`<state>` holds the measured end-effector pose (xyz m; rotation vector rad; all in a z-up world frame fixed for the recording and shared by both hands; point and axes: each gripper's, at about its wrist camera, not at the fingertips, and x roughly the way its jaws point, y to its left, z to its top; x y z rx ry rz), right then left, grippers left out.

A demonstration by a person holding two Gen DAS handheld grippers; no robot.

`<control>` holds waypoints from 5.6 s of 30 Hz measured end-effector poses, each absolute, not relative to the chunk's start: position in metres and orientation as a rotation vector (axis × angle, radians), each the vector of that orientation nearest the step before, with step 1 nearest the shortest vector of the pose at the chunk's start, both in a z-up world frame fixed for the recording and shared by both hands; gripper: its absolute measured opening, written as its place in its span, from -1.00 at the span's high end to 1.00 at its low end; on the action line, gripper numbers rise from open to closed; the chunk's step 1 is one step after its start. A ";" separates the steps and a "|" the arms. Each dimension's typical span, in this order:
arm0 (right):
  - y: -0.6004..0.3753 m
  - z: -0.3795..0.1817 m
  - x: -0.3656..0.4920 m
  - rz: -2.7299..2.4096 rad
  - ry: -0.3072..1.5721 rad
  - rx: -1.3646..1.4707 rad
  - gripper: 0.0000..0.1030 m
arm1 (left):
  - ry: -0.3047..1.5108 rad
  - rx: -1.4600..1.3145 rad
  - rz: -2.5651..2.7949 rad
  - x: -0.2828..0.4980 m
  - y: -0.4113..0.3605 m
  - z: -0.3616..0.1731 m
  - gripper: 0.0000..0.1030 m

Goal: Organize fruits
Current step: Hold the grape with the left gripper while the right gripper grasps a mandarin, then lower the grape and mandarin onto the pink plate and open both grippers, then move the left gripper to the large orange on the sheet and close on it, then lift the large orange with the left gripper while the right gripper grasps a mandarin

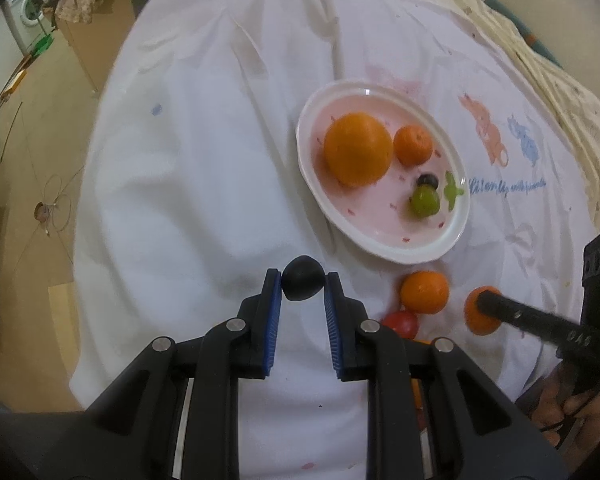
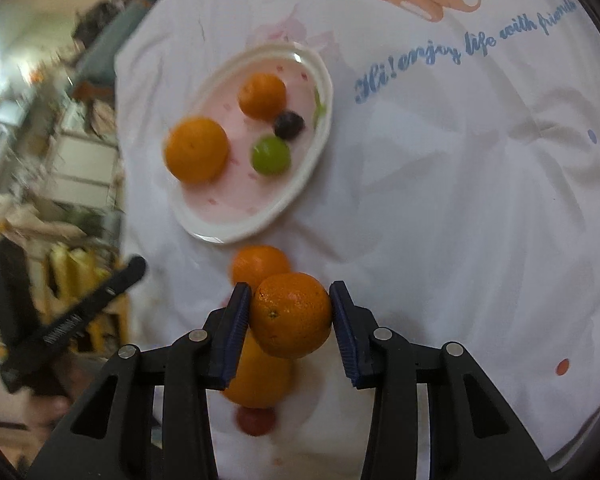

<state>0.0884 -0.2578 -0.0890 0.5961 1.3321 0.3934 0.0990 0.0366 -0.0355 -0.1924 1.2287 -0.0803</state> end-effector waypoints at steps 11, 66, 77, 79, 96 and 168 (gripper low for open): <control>-0.254 -0.019 0.145 0.443 1.142 0.614 0.18 | 1.080 -0.161 -0.114 0.153 0.042 0.029 0.65; -0.223 -0.082 0.236 0.361 1.248 0.348 0.11 | 1.248 -0.092 -0.224 0.265 -0.029 -0.071 -0.20; -0.224 -0.048 0.229 0.332 1.164 0.318 -0.46 | 1.221 -0.117 -0.214 0.251 -0.018 -0.053 -0.42; -0.224 -0.041 0.227 0.334 1.149 0.318 -0.46 | 1.198 -0.111 -0.207 0.246 -0.017 -0.045 -0.43; -0.219 0.010 0.183 0.329 1.071 0.313 -0.62 | 1.155 -0.136 -0.160 0.169 0.007 -0.017 -0.46; -0.264 -0.037 0.086 0.133 1.239 0.501 -0.64 | 1.149 -0.157 -0.116 0.048 -0.007 -0.018 0.03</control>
